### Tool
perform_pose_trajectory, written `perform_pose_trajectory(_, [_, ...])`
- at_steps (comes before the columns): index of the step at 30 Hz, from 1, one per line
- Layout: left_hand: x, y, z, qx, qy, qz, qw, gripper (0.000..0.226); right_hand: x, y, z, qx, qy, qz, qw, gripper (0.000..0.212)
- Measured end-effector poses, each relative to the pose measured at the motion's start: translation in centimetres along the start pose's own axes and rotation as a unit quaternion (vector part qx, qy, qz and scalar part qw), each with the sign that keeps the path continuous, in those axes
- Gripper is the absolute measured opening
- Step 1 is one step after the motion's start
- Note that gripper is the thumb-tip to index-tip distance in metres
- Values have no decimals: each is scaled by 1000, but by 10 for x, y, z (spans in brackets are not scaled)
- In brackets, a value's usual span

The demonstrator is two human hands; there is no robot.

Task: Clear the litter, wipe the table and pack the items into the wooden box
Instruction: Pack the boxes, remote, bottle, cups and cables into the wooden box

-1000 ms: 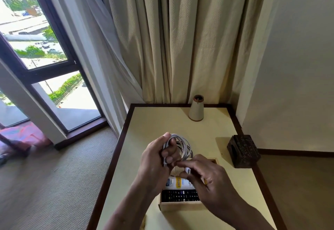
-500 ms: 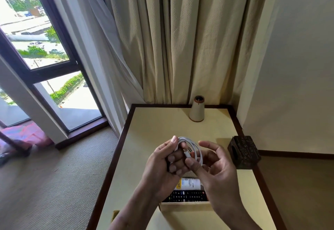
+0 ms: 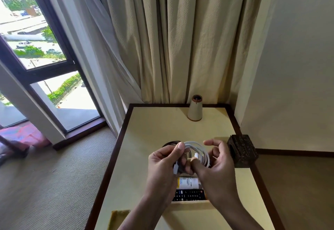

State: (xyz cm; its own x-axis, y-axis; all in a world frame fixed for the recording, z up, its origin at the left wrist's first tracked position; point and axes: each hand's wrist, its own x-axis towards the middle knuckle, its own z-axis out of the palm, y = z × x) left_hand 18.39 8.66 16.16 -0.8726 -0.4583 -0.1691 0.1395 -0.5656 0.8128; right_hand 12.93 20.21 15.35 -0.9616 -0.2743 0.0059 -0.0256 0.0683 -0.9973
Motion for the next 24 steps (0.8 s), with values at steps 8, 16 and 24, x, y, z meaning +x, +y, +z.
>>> perform_pose_trajectory(8, [7,1,-5,17,-17,-39,999,33,10,7,-7,39,-124,0,992,40])
perform_pose_trajectory(16, [19,12,-17,-56,-23,-136,989,22,11,14,-37,156,-244,38,956,37])
perform_pose_trajectory(24, [14,16,-6,-38,-37,-117,992,22,12,12,-37,35,-57,6,998,27])
